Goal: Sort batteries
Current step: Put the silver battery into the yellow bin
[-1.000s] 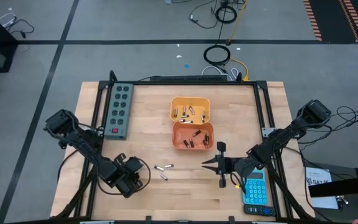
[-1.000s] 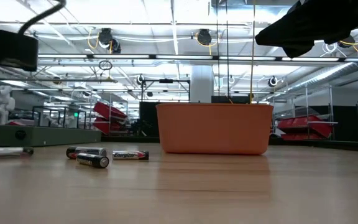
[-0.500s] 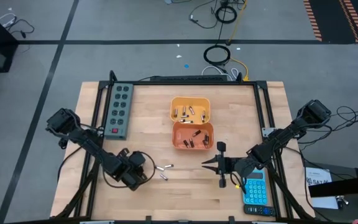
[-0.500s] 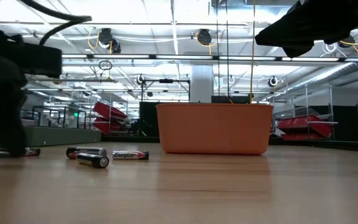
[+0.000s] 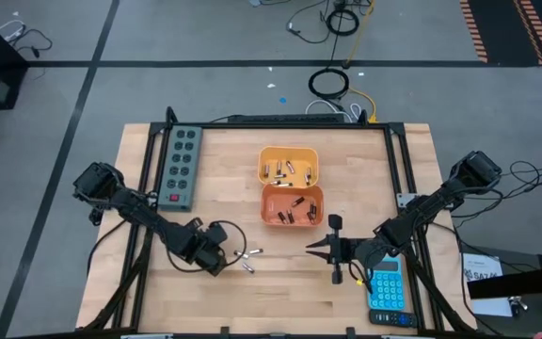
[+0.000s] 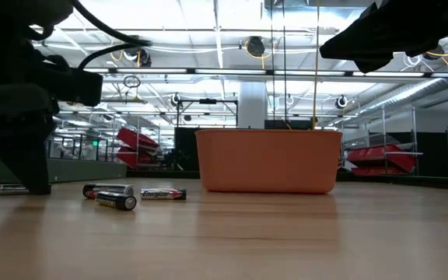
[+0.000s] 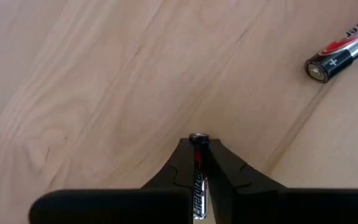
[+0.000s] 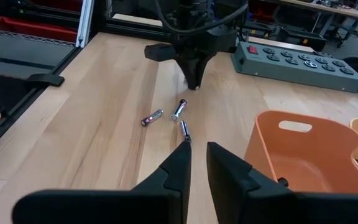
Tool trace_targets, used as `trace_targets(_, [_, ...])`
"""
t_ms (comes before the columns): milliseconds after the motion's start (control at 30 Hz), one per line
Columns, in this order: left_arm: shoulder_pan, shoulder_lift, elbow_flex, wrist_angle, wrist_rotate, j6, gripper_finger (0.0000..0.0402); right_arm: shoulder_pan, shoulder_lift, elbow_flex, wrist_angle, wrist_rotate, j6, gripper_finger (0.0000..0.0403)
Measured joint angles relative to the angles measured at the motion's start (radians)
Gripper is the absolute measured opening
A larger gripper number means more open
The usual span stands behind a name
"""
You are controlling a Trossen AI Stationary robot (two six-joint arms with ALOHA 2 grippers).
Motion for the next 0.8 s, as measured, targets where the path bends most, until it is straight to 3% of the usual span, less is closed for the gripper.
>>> trace_targets(133, [0.0, -0.022, 0.02, -0.022, -0.037, 0.036, 0.002, 0.0, 0.0, 0.0, 0.0, 0.0, -0.003, 0.0045])
trace_targets(300, [0.041, -0.105, 0.048, -0.041, -0.219, 0.114, 0.002, -0.001, 0.0, 0.0, 0.012, 0.0, -0.004, 0.0045])
trace_targets(500, [0.18, -0.159, 0.047, 0.082, -0.363, 0.412, 0.002, -0.022, 0.0, 0.0, 0.047, 0.001, -0.021, 0.0045])
trace_targets(633, [0.338, -0.17, 0.046, 0.283, -0.341, 0.714, 0.002, -0.029, 0.0, 0.0, 0.066, 0.002, -0.023, 0.0045])
trace_targets(800, [0.549, -0.172, 0.047, 0.581, -0.202, 1.01, 0.002, -0.028, 0.003, 0.0, 0.061, 0.002, -0.021, 0.0045])
